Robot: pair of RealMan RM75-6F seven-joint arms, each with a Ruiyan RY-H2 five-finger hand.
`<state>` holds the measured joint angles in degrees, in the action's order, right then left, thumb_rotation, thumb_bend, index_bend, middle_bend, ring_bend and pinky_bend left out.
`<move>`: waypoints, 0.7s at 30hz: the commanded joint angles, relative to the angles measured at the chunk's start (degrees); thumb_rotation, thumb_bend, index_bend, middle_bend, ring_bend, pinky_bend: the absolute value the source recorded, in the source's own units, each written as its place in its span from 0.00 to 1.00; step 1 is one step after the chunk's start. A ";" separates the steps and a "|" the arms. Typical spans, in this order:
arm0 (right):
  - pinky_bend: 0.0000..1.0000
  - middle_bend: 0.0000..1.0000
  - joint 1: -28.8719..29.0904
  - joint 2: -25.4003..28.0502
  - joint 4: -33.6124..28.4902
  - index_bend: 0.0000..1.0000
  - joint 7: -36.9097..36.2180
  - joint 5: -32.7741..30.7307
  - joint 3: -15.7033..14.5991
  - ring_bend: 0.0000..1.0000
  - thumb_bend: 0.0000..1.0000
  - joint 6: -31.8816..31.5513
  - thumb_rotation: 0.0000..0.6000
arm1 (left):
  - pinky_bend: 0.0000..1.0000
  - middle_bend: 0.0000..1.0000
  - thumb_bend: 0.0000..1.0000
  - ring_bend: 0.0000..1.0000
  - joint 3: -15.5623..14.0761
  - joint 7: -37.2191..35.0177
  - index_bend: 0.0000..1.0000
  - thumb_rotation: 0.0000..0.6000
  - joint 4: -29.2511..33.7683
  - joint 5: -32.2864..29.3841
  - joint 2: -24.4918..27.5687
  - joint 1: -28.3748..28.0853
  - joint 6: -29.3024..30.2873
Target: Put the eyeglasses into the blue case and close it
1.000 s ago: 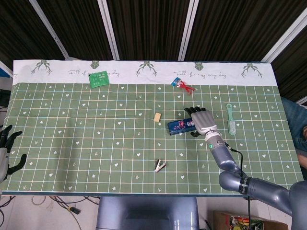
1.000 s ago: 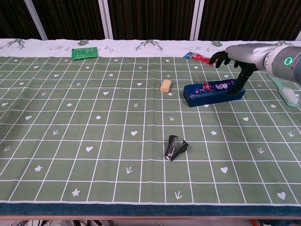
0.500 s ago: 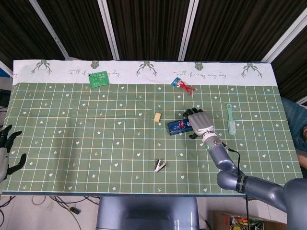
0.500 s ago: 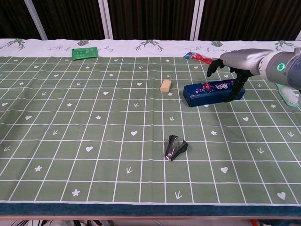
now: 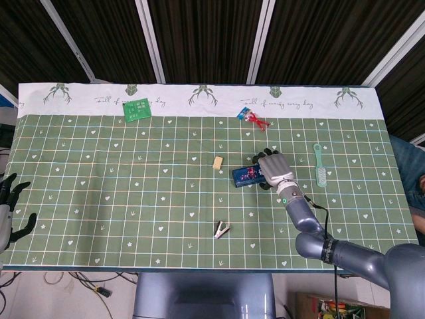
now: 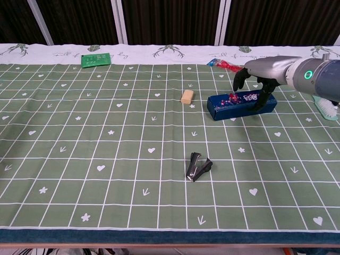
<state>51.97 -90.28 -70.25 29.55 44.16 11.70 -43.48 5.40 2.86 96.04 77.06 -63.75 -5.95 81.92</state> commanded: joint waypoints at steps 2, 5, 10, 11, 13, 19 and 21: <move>0.22 0.28 0.32 -0.15 0.36 0.33 0.29 -0.64 -0.17 0.14 0.34 0.18 1.00 | 0.00 0.00 0.38 0.00 0.00 -0.01 0.16 1.00 0.04 -0.05 0.02 -0.01 -0.06; 0.22 0.32 0.61 -0.25 0.70 0.36 0.48 -1.20 -0.27 0.16 0.37 0.39 1.00 | 0.00 0.00 0.38 0.00 -0.01 0.02 0.16 1.00 0.07 -0.08 0.03 -0.02 -0.09; 0.22 0.37 0.93 -0.50 1.01 0.41 0.34 -1.67 -0.40 0.19 0.40 0.61 1.00 | 0.00 0.00 0.38 0.00 -0.01 0.01 0.17 1.00 0.14 -0.13 0.06 -0.01 -0.10; 0.22 0.37 0.99 -0.55 1.05 0.41 0.31 -1.71 -0.43 0.20 0.41 0.62 1.00 | 0.00 0.00 0.38 0.00 -0.01 -0.01 0.17 1.00 0.15 -0.14 0.08 0.00 -0.10; 0.22 0.37 1.10 -0.60 1.09 0.41 0.31 -1.81 -0.51 0.20 0.41 0.65 1.00 | 0.00 0.00 0.38 0.00 -0.02 -0.01 0.17 1.00 0.18 -0.14 0.10 0.00 -0.12; 0.22 0.37 1.29 -0.43 0.65 0.42 0.38 -1.91 -0.66 0.20 0.41 0.15 1.00 | 0.00 0.00 0.38 0.00 -0.05 -0.04 0.17 1.00 0.21 -0.16 0.15 -0.02 -0.20; 0.22 0.31 1.28 -0.24 0.31 0.39 0.41 -1.92 -0.76 0.20 0.41 -0.03 1.00 | 0.00 0.00 0.38 0.00 -0.04 -0.08 0.17 1.00 0.23 -0.15 0.16 -0.02 -0.20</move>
<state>53.25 -90.60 -69.84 29.95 42.24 10.98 -43.44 5.35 2.79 96.27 76.91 -63.60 -5.97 81.71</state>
